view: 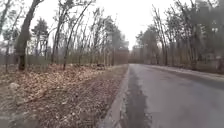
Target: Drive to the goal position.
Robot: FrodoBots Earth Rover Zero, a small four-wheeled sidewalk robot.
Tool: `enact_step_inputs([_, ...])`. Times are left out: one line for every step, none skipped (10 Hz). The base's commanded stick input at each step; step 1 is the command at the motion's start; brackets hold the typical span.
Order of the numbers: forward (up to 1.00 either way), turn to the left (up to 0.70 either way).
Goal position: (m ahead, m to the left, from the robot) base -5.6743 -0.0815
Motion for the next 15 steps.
enact_step_inputs([1.00, -0.40])
enact_step_inputs([1.00, -0.40])
enact_step_inputs([1.00, -0.40])
enact_step_inputs([1.00, -0.40])
enact_step_inputs([1.00, -0.31])
enact_step_inputs([1.00, -0.20])
enact_step_inputs([1.00, -0.08])
enact_step_inputs([1.00, 0.00])
enact_step_inputs([1.00, 0.00])
enact_step_inputs([1.00, 0.00])
enact_step_inputs([1.00, 0.00])
enact_step_inputs([1.00, 0.00])
enact_step_inputs([1.00, 0.00])
enact_step_inputs([1.00, 0.00])
enact_step_inputs([1.00, 0.00])
